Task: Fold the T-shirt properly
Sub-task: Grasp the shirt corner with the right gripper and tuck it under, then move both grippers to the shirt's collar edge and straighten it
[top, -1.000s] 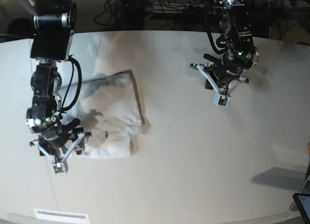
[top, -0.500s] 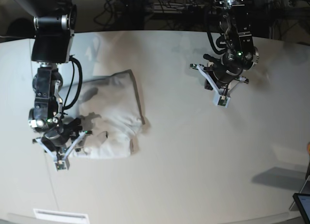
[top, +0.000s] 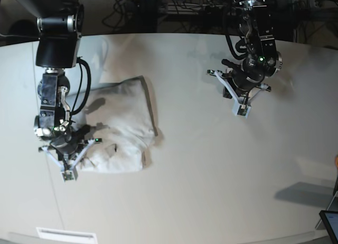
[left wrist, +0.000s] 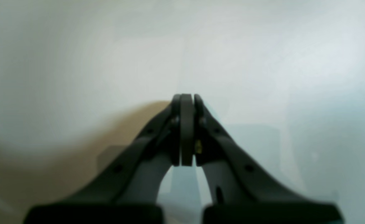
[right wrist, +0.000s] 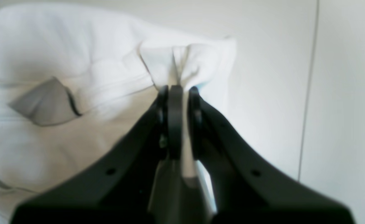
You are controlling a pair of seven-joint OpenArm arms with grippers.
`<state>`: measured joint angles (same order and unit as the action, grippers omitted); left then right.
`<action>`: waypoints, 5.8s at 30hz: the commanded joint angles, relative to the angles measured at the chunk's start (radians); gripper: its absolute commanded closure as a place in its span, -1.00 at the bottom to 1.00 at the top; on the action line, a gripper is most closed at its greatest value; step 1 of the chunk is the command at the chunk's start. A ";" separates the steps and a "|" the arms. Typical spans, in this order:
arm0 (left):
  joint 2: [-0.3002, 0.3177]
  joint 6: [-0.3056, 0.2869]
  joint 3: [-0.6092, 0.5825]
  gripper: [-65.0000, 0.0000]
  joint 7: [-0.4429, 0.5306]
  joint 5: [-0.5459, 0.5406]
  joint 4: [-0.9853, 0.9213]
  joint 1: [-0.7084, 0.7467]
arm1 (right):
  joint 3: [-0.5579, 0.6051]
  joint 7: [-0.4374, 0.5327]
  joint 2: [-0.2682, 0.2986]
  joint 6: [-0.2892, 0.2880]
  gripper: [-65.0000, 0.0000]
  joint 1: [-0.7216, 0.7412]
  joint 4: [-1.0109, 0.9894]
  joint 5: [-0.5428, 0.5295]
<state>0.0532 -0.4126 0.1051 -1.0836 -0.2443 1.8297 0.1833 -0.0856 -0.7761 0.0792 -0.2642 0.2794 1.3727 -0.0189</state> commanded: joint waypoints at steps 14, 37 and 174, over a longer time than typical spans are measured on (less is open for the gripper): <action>0.004 0.002 0.002 1.00 0.016 -0.003 0.012 -0.012 | -0.116 -0.019 0.008 0.007 0.99 0.039 0.158 0.001; 0.003 0.002 0.002 1.00 0.018 -0.010 -0.041 -0.035 | -0.187 -0.013 -0.006 0.007 0.82 0.133 -0.082 0.001; -0.091 0.269 -0.374 1.00 0.612 -0.010 -0.335 -0.143 | -0.339 0.264 0.029 -0.074 0.99 -0.423 0.285 -0.192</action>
<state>-0.0319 -0.1352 -0.2676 -0.4923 -0.2440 1.4822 0.0509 -0.4198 -0.5259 0.0990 -0.3309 -0.1528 1.6485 -0.2043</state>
